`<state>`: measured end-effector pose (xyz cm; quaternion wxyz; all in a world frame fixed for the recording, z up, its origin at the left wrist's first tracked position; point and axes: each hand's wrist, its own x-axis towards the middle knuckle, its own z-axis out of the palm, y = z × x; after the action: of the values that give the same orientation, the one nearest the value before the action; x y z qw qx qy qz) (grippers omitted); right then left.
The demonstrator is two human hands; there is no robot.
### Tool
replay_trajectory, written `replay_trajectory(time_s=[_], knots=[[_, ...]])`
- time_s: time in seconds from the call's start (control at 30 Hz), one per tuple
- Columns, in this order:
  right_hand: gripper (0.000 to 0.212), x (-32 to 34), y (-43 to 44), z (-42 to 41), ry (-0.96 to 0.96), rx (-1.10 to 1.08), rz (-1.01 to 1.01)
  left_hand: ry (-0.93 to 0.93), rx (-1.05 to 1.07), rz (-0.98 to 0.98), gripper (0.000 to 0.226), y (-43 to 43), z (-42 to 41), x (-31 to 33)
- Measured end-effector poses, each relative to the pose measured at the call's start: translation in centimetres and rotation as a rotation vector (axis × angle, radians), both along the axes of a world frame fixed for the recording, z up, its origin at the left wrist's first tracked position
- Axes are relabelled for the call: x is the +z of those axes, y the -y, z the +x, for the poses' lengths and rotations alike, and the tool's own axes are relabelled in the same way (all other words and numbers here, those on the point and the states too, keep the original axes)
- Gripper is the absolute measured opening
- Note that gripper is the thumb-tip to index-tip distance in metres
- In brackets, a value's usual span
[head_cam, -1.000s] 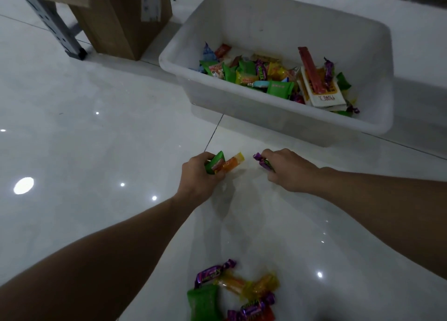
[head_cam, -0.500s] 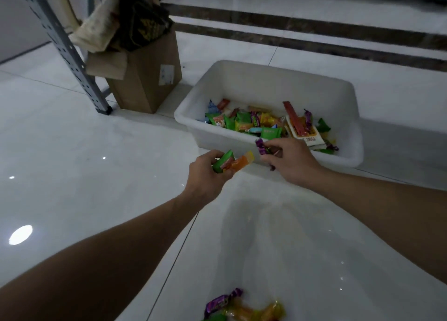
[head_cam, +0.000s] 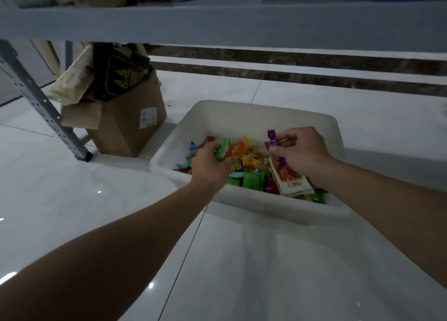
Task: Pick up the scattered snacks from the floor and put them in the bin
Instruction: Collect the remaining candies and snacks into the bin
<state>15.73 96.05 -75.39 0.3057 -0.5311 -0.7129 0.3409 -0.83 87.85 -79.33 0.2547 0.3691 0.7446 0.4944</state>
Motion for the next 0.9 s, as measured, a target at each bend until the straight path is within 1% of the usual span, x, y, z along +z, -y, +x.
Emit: replay_trajectory(time_s=[0.1, 0.17, 0.27, 0.37, 0.5, 0.63, 0.8, 0.9], knots=[[0.030, -0.8, -2.9, 0.0, -0.023, -0.029, -0.030, 0.033, -0.002, -0.028, 0.025, -3.8, 0.6, -0.5], [0.028, -1.6, -4.5, -0.4, -0.030, -0.042, -0.047, 0.035, 0.041, -0.031, 0.025, -6.2, 0.4, -0.8], [0.027, -2.5, -6.5, -1.1, -0.048, -0.046, -0.064, -0.026, 0.104, -0.073, 0.030, -8.9, -0.5, -1.7], [0.027, -3.1, -8.2, -1.7, -0.021, -0.027, -0.048, -0.034, 0.067, -0.132, 0.037, -10.2, -1.6, -2.7], [0.029, -2.9, -9.4, -3.0, 0.016, 0.012, -0.016, -0.122, 0.014, -0.150, 0.039, -10.1, -2.7, -3.1], [0.033, -2.8, -9.6, -3.7, 0.074, 0.057, 0.030, -0.159, -0.013, -0.164, 0.038, -8.8, -3.4, -2.9], [0.040, -2.6, -6.8, -4.1, 0.147, 0.169, 0.092, -0.161, -0.017, -0.147, 0.040, -5.8, -3.8, -1.7], [0.045, -1.9, -4.1, -3.9, 0.186, 0.232, 0.123, -0.205, -0.034, -0.131, 0.042, -3.8, -3.7, -0.5]])
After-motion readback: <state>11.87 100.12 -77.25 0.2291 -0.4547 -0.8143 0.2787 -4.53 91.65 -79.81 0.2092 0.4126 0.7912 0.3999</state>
